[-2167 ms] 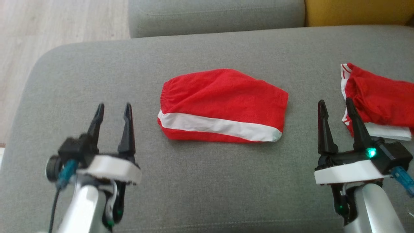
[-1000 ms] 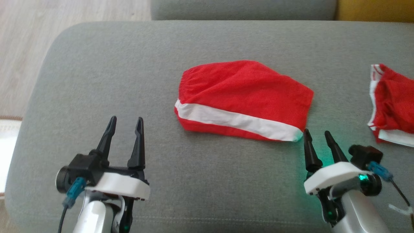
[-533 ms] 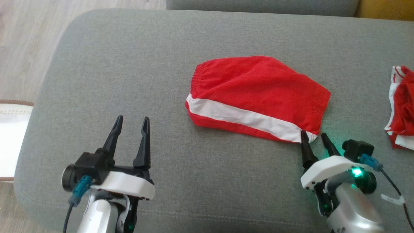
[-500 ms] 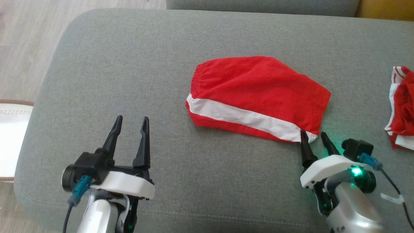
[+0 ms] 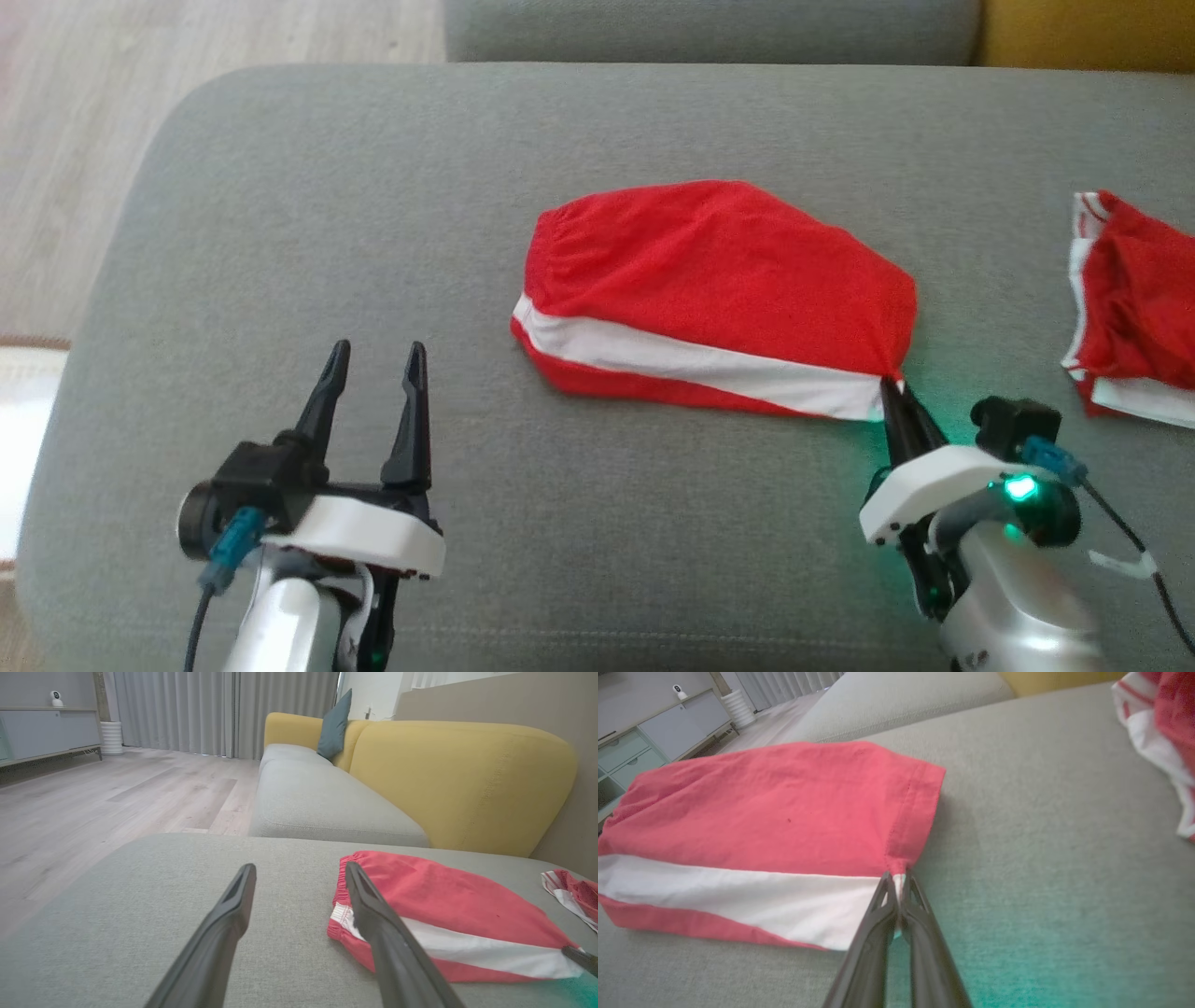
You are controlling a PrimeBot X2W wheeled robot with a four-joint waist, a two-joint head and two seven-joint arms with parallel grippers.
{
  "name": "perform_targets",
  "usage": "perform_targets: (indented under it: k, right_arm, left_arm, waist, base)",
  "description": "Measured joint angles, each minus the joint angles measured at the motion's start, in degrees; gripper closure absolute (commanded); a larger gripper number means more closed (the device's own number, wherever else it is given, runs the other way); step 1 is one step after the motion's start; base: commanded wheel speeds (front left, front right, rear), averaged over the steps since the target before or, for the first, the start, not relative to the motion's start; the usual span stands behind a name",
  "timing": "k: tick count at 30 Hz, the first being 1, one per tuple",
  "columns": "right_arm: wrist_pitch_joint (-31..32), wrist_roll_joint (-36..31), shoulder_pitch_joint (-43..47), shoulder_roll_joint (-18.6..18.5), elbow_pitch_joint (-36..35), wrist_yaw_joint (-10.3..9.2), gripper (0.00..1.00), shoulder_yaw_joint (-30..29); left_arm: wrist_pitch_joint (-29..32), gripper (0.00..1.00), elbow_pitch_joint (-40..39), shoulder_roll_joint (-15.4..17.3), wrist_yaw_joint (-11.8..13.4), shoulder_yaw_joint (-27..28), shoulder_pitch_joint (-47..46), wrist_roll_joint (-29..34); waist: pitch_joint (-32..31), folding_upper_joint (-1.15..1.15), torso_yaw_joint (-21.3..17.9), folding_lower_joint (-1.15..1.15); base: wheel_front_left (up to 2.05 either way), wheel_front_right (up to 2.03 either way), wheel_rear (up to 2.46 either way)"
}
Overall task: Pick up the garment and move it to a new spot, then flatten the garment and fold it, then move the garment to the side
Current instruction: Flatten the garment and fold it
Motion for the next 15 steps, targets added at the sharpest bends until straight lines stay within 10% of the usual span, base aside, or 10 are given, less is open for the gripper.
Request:
perform_targets:
  k: [15]
  right_arm:
    - [3.2, -12.9, 5.0, 0.0, -15.7, 0.01, 1.0, -7.3]
  left_arm:
    - [0.0, 0.0, 14.0, 0.0, -5.1, -6.8, -5.2, 0.2]
  waist:
    - [0.3, 0.0, -5.9, 0.0]
  base:
    - [0.0, 0.0, 0.0]
